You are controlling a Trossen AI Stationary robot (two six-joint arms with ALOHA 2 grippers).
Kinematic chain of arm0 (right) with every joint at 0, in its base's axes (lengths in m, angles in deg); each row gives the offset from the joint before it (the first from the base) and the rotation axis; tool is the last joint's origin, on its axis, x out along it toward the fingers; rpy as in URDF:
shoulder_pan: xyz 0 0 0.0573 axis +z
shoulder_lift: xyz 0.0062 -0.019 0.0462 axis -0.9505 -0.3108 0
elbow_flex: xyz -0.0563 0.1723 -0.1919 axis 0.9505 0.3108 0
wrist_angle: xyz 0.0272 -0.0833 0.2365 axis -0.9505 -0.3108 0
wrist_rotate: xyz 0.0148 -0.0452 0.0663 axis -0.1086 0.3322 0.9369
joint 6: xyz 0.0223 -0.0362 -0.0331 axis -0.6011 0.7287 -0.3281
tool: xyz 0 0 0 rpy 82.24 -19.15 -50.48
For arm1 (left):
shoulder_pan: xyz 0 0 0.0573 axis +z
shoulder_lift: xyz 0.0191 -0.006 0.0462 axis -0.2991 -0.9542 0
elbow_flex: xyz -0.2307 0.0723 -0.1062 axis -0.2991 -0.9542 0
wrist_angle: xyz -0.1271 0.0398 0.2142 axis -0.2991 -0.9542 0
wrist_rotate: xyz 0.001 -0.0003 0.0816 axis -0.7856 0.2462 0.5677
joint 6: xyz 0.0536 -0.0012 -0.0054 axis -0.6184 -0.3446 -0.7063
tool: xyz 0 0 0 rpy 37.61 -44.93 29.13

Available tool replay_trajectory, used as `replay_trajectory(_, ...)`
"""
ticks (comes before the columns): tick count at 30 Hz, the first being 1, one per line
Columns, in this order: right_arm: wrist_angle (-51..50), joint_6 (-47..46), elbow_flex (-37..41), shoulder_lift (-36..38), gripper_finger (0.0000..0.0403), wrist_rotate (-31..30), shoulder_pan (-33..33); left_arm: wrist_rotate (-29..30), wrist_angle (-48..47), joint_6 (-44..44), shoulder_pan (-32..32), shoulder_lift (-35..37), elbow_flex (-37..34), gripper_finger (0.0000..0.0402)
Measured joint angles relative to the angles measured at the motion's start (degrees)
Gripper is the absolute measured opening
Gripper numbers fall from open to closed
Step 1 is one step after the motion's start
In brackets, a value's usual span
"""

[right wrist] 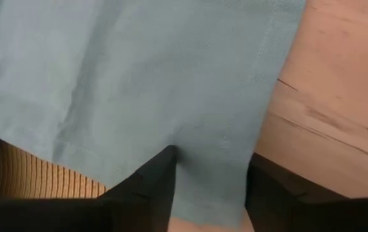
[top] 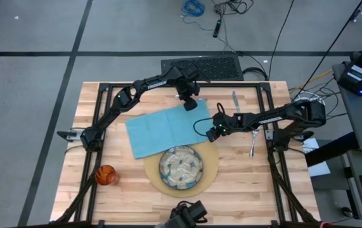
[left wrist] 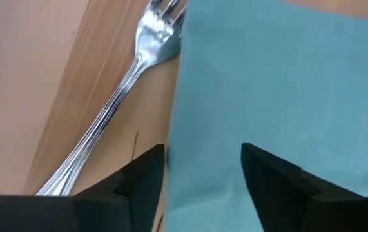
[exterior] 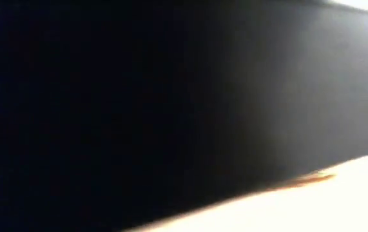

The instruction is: Set table place

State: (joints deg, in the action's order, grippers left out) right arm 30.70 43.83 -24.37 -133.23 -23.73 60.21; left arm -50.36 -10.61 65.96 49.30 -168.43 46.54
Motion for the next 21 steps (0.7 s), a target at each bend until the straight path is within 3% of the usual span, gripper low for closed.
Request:
replay_trajectory(4,-0.01,0.74,0.06,-0.04,0.0097,-0.13,-0.04,2.65,-0.96,-5.27,-0.26,0.02,0.0,0.0141)
replay_trajectory(10,0.0,2.46,0.11,-0.17,0.0013,-0.4,0.02,4.37,-1.35,-10.23,-0.65,0.02,0.0,0.0118)
replay_trajectory(21,0.07,4.19,0.11,-0.17,0.0001,-0.92,0.04,10.44,-6.17,-17.74,-2.43,0.27,3.88,0.0059)
